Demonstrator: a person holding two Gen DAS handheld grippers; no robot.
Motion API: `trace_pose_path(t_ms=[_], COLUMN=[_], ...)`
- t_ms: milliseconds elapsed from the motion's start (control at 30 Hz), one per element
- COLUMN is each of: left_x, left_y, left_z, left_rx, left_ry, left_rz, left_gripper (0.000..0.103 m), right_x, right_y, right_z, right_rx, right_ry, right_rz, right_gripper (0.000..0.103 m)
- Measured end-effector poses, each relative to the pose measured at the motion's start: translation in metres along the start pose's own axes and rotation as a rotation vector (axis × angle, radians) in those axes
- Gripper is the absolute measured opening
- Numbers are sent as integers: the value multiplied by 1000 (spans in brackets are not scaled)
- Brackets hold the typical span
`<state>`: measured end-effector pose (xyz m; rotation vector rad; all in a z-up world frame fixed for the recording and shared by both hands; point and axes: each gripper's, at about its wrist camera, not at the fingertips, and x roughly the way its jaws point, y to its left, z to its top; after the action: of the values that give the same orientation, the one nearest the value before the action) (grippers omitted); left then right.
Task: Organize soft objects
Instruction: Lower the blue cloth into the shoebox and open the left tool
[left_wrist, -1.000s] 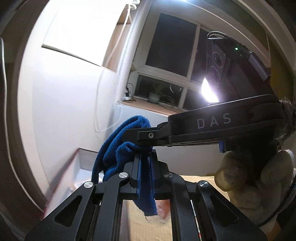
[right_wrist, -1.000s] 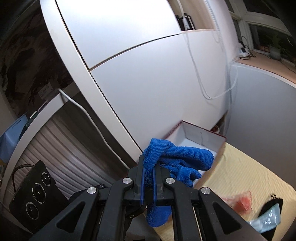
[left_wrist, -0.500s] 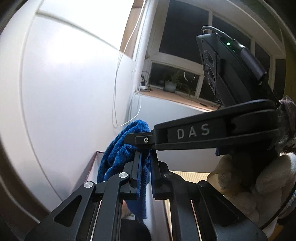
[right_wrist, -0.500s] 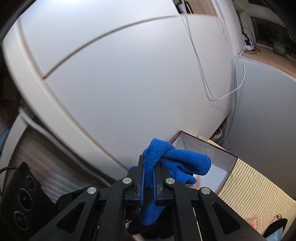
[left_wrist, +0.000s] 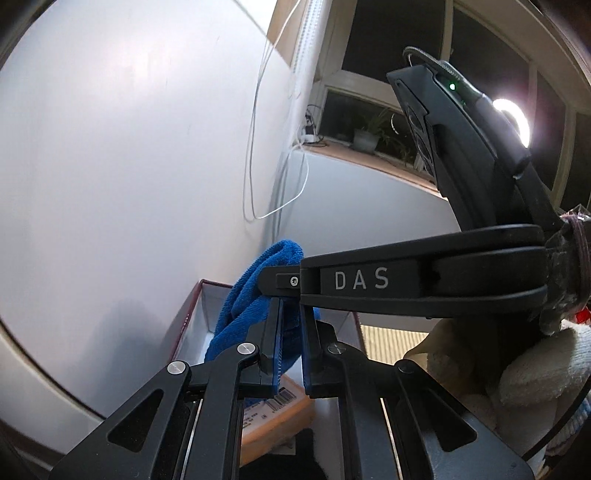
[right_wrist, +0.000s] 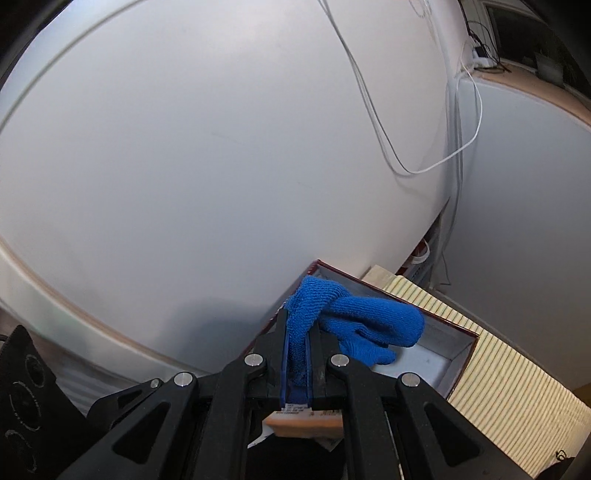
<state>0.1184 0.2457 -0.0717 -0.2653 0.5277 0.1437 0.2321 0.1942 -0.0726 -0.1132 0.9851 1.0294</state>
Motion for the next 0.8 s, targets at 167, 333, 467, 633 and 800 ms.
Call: trace_pose_path(t_ms=[167, 333, 467, 633, 800], left_x=[8, 6, 0, -14, -32], left_y=[-1, 2, 5, -4, -23], left_z=[2, 1, -3, -6, -8], left_rx=[-4, -40, -64, -54, -27], left_ry=[36, 62, 79, 70, 51], left_rz=[2, 11, 9, -2, -35], left_gripper=[23, 62, 62, 63, 63], right_x=[4, -13, -27, -50, -89], right_y=[-12, -17, -20, -23, -21], right_z=[4, 4, 4, -4, -23], right_rx=[39, 54, 72, 76, 44], right_ry=[14, -50, -60, -73, -90], right_rz=[-32, -67, -71, -85, -117], right_gripper=[20, 64, 64, 64, 66])
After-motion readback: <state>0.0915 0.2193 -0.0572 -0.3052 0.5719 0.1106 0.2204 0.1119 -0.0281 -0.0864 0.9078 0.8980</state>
